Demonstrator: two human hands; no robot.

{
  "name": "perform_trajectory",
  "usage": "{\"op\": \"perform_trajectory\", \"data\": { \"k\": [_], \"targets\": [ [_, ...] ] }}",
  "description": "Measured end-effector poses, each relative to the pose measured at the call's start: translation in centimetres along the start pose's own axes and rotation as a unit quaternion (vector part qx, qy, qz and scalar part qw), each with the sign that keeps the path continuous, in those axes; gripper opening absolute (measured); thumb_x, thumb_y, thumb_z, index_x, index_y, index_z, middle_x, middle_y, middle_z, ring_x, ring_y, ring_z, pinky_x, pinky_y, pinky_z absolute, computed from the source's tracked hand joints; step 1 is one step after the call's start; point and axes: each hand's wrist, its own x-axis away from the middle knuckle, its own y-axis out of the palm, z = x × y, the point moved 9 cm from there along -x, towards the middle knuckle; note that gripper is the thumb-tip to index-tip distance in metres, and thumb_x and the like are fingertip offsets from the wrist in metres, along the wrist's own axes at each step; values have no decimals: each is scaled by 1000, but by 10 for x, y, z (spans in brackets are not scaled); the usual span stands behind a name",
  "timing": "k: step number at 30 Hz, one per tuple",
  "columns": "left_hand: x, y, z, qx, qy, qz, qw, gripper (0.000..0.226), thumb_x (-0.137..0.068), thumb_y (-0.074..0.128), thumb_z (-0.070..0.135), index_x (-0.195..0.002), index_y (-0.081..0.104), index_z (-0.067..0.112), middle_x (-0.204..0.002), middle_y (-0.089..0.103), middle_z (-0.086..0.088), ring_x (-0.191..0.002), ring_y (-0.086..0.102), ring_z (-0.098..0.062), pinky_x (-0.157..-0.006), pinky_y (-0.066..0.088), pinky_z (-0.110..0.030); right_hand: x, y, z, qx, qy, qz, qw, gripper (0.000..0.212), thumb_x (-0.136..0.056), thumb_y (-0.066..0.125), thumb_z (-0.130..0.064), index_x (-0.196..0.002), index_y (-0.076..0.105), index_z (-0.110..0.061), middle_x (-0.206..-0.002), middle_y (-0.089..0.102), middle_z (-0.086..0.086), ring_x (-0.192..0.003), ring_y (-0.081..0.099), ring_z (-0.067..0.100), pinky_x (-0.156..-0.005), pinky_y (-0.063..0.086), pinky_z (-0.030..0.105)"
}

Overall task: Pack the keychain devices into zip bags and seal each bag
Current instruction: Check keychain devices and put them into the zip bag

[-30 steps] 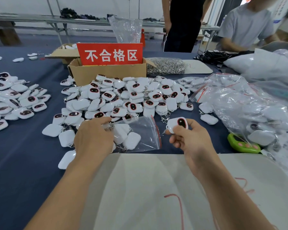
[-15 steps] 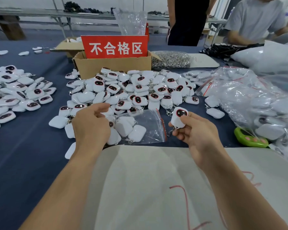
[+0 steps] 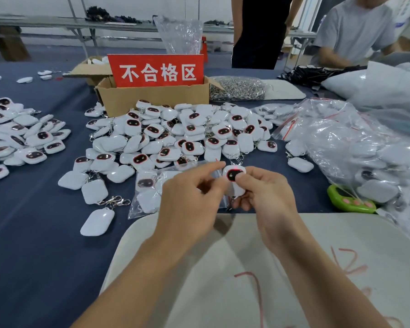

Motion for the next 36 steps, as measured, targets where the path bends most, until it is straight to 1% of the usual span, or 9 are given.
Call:
{"op": "perform_trajectory", "data": {
  "k": [4, 9, 12, 17, 20, 28, 30, 33, 36],
  "targets": [
    [-5, 7, -2, 37, -5, -38, 999, 37, -88, 70, 32, -86, 68, 69, -70, 69, 6, -66, 62, -13, -61, 47, -20, 2, 4, -6, -11, -13, -6, 1000, 32, -97, 60, -6, -80, 82, -21, -65, 66, 3, -49, 51, 17, -47, 43, 18],
    [-8, 5, -12, 103, -56, -15, 993, 14, -80, 68, 44, -87, 80, 45, -77, 76, 6, -74, 70, -15, -73, 55, -33, 4, 13, -8, 16, -25, -43, 999, 25, -102, 55, -9, -95, 79, -16, -73, 69, 6, -54, 54, 15, -55, 46, 22],
    [-10, -1, -11, 112, -51, 15, 992, 14, -76, 71, 41, -75, 76, 55, -74, 74, -1, -63, 64, -15, -65, 53, -34, 4, 18, -8, 39, -34, -66, 996, 24, -101, 55, -4, -98, 76, -13, -75, 68, 6, -57, 54, 16, -58, 46, 24],
    [-10, -6, -9, 69, -25, 32, 997, 24, -77, 68, 41, -74, 70, 64, -64, 69, 6, -55, 57, -10, -57, 47, -25, 7, 24, -4, 58, -36, -91, 994, 27, -91, 57, 6, -101, 73, -14, -69, 69, -4, -57, 53, 5, -64, 47, 26],
    [-10, -2, -10, 64, -25, 18, 997, 16, -78, 67, 42, -80, 72, 57, -62, 66, 3, -57, 56, -13, -59, 47, -31, 4, 21, -2, 61, -44, -76, 994, 26, -93, 58, 5, -100, 73, -14, -64, 66, -7, -55, 52, 6, -59, 45, 21],
    [-10, -2, -13, 52, -31, 18, 998, 18, -83, 79, 26, -93, 80, 40, -65, 68, 19, -58, 59, 1, -60, 43, -12, 5, 19, -9, 104, -76, -60, 990, 28, -97, 56, 5, -96, 72, -19, -58, 66, -17, -52, 58, -3, -52, 42, 7],
    [-11, -2, -14, 33, -29, 16, 999, 20, -83, 79, 23, -100, 82, 35, -69, 70, 19, -61, 61, 1, -61, 44, -10, 3, 17, -9, 139, -85, -43, 986, 26, -96, 59, -1, -94, 72, -24, -62, 69, -15, -56, 59, -2, -56, 44, 12],
    [-11, -3, -16, 36, -32, 19, 999, 18, -83, 81, 26, -99, 82, 34, -70, 71, 16, -63, 64, -2, -62, 46, -13, 3, 11, -5, 148, -82, -11, 985, 18, -94, 64, -11, -94, 72, -27, -79, 78, -4, -67, 67, 19, -68, 57, 43],
    [-11, -5, -17, 24, -29, 34, 999, 10, -81, 84, 30, -88, 80, 36, -67, 69, 18, -60, 60, -1, -58, 43, -12, 2, -2, -9, 115, -88, 40, 989, 17, -87, 72, -8, -88, 71, -25, -78, 78, -3, -70, 70, 19, -65, 56, 34]
  ]
}}
